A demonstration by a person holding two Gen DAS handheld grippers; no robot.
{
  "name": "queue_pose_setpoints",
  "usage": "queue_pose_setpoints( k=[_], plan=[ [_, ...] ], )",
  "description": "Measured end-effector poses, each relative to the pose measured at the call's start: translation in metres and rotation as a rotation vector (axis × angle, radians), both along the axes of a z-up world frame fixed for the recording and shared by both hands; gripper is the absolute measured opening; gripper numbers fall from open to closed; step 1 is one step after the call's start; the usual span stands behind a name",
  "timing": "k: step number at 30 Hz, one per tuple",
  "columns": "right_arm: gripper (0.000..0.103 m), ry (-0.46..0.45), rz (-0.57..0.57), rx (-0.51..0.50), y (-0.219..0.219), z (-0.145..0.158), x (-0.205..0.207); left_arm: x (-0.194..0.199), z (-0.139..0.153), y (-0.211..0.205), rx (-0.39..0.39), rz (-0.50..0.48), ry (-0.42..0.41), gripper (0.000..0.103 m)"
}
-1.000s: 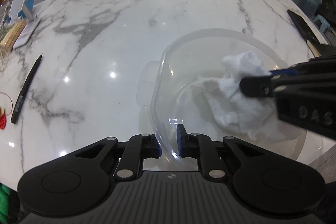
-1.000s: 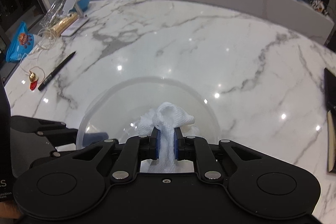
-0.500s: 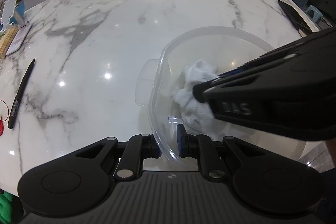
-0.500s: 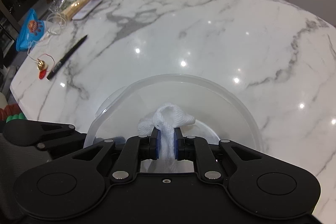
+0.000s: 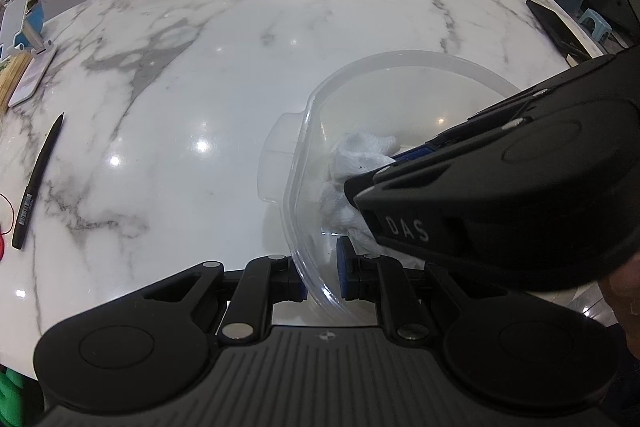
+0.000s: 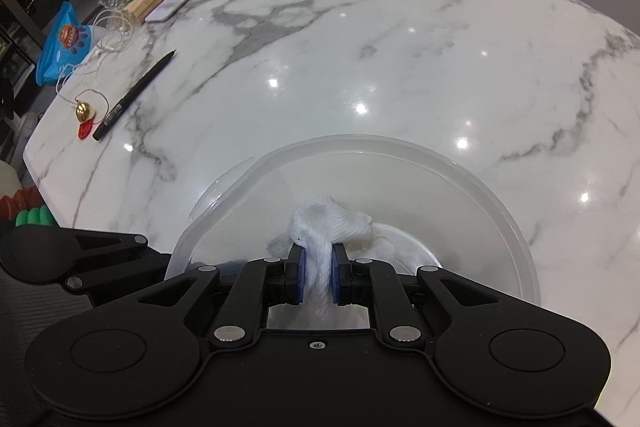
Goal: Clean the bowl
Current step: 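Hold the bowl rim with the left gripper while the right gripper wipes the cloth inside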
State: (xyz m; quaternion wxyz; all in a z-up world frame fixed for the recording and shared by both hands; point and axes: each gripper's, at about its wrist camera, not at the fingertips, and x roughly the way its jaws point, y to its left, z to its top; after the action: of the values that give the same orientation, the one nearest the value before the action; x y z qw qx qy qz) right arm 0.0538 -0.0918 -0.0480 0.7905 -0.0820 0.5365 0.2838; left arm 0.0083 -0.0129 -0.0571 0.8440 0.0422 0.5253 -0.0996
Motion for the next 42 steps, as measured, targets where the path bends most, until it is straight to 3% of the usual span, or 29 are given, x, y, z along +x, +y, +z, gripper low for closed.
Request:
queue_pose_setpoints(
  k=[13,19,27,42],
  plan=[
    [0.011,0.055,0.026,0.032,-0.004,0.001,-0.005,-0.001,-0.004,-0.001,0.011,-0.008,0.013,0.012],
    [0.01,-0.056,0.021,-0.06,0.0,0.005,-0.011,0.0,-0.005,-0.002,0.015,-0.013,0.027,0.009],
    [0.01,-0.126,0.001,-0.129,-0.005,0.007,-0.009,0.002,-0.005,-0.001,0.014,-0.002,0.033,0.009],
    [0.01,-0.149,0.023,-0.215,-0.008,0.004,-0.016,0.005,-0.005,0.0,0.019,0.017,0.024,0.009]
  ],
)
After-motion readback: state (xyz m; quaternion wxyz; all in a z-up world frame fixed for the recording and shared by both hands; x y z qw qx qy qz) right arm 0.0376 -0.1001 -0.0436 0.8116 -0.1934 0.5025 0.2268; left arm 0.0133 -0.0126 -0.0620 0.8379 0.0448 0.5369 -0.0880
